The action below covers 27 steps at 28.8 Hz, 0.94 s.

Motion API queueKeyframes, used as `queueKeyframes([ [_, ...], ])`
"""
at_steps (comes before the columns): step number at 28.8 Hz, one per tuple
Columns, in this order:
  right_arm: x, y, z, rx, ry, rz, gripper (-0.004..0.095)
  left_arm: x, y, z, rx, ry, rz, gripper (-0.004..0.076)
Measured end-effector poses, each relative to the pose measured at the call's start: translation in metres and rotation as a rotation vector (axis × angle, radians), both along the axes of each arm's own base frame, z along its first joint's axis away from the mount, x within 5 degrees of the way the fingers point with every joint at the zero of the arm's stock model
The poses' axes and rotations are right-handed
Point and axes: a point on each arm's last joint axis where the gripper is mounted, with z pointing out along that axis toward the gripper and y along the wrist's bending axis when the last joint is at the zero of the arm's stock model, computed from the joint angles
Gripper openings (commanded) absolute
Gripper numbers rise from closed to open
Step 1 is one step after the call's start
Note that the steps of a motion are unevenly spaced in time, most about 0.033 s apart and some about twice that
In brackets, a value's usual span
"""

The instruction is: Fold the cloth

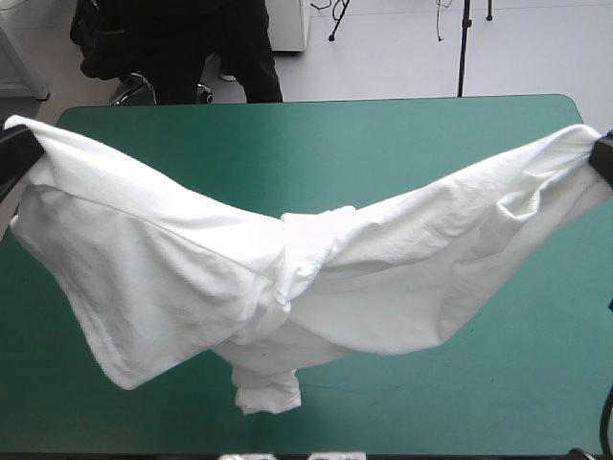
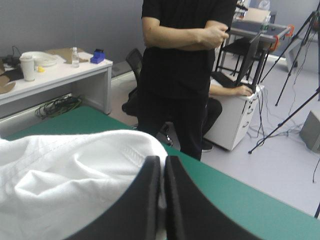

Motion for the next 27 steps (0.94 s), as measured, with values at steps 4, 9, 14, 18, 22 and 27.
queueKeyframes([
  [4, 0.020, 0.011, -0.021, -0.038, 0.124, 0.003, -0.0017, 0.016, 0.000, -0.009, 0.004, 0.069, 0.031, -0.0009],
  [9, 0.051, 0.029, -0.061, -0.095, 0.325, 0.005, -0.0017, 0.054, -0.007, -0.039, 0.018, 0.255, 0.037, -0.0009],
  [14, 0.079, 0.045, -0.112, -0.181, 0.522, 0.009, -0.0017, 0.104, -0.015, -0.092, 0.068, 0.502, 0.050, -0.0009],
  [18, 0.106, 0.056, -0.153, -0.266, 0.648, -0.026, -0.0017, 0.147, -0.022, -0.143, 0.122, 0.714, 0.061, -0.0009],
  [22, 0.139, 0.062, -0.186, -0.353, 0.708, -0.133, -0.0017, 0.190, -0.028, -0.177, 0.142, 0.795, 0.073, -0.0009],
  [27, 0.196, 0.071, -0.214, -0.493, 0.664, -0.302, -0.0017, 0.255, -0.039, -0.210, 0.113, 0.804, 0.086, -0.0009],
])
